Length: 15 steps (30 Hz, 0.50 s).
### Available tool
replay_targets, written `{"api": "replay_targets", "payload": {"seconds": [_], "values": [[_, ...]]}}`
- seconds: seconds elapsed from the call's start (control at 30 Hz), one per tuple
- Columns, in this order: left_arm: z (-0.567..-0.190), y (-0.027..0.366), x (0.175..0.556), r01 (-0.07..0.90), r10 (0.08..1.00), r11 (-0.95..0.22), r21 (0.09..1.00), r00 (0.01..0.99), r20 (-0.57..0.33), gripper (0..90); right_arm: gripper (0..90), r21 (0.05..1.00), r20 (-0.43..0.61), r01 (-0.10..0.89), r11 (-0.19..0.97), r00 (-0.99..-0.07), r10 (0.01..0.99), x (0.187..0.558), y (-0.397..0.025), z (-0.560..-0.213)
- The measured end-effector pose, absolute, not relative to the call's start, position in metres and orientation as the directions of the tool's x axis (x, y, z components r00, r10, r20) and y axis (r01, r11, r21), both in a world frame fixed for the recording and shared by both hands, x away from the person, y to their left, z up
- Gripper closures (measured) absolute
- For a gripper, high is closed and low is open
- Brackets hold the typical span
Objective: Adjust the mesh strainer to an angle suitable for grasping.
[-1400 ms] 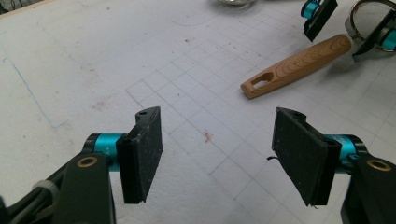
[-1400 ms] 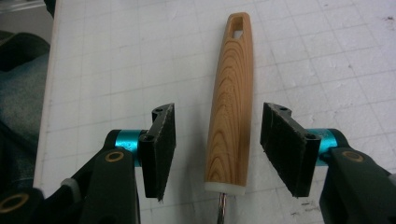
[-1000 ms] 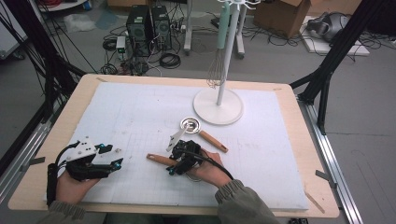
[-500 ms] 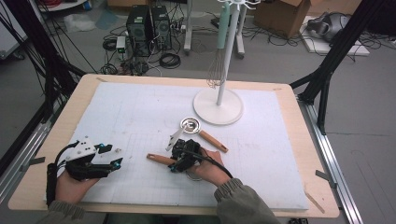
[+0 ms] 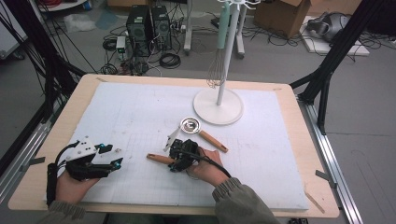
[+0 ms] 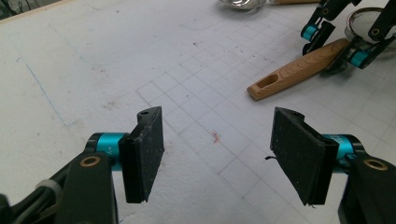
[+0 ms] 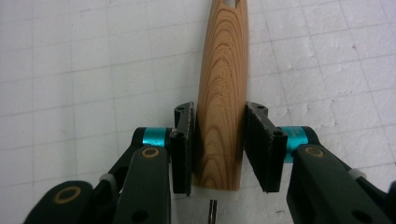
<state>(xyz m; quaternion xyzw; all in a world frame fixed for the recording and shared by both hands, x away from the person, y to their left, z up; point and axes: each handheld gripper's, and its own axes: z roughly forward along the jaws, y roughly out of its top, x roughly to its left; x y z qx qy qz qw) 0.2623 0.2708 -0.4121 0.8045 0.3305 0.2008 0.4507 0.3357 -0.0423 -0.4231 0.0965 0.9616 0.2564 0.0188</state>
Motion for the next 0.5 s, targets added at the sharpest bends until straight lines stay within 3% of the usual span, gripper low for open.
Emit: {"api": "replay_targets", "payload": {"seconds": [0.5], "values": [[-0.4115,0.2726,0.2628,0.349,0.713,-0.376,0.858,0.7,0.027,35.3,64.9,0.513,0.049,0.198,0.835,-0.978,0.202,0.3395,-0.0457,-0.423]]}}
